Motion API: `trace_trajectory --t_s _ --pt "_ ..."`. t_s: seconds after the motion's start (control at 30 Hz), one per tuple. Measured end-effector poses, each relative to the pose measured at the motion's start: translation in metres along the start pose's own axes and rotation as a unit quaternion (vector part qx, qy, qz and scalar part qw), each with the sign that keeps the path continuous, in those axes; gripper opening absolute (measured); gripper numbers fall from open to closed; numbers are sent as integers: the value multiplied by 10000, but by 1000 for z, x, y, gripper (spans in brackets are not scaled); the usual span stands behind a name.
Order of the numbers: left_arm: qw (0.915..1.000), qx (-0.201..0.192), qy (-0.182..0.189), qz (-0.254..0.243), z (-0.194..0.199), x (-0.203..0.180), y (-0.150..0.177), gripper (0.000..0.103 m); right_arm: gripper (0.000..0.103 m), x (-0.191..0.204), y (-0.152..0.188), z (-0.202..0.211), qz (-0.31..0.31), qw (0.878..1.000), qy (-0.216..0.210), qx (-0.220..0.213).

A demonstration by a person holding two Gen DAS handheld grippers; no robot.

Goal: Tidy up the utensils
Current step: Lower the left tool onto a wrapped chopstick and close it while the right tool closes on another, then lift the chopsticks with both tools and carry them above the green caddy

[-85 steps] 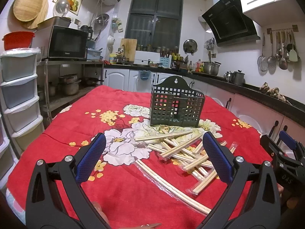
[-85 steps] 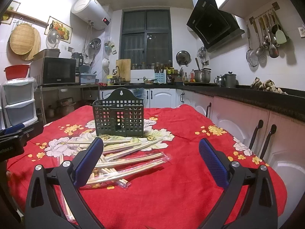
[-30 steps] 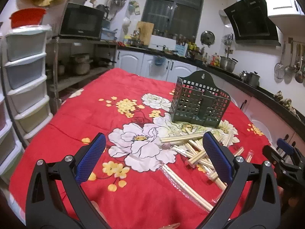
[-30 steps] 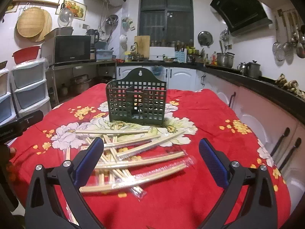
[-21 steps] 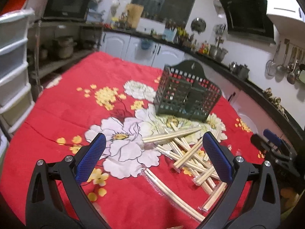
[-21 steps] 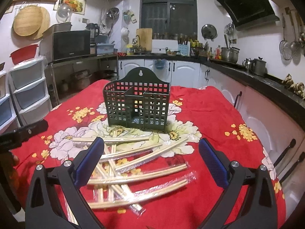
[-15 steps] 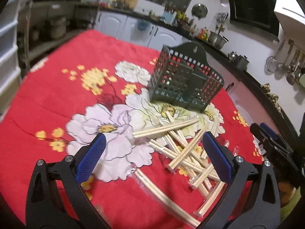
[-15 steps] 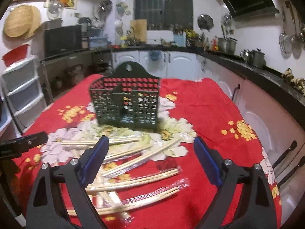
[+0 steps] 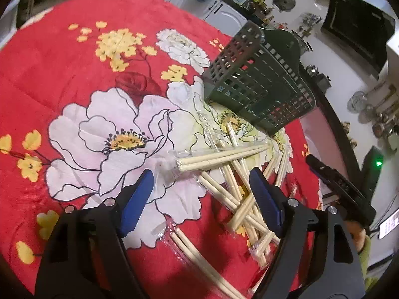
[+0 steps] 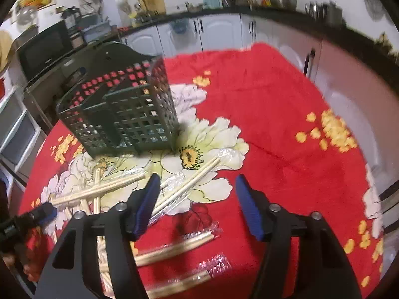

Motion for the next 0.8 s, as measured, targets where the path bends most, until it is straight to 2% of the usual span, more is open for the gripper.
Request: trace_trajectory --t_s 0.13,0.23,0.4,0.57,0.8 --pt "9998 5 160 133 -3 2 -6 66 49 -8 -7 -16 -265 9991 -153 279" --pt "9995 5 227 207 -4 4 -10 60 49 -14 -11 -27 -377 9983 -191 405" --pt "9987 34 436 270 -7 5 -13 38 47 -19 -14 -39 -507 9969 -241 554" --pt "9974 66 692 202 -10 2 -13 22 42 -25 -21 -50 -736 9944 -344 683" --pt "9957 -112 912 120 -4 1 -18 15 32 -38 -33 -64 -1144 9889 -451 837"
Point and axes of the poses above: each gripper's, at about its wrist camera, not at the fingertips, and z roughly against the way its jaws point, x to its left, y to its underside, the point moved 7 cm from there along -z, roughly the way its jaws point, and after that the axes turned 8 degrees about x, right-handed, at the moved point
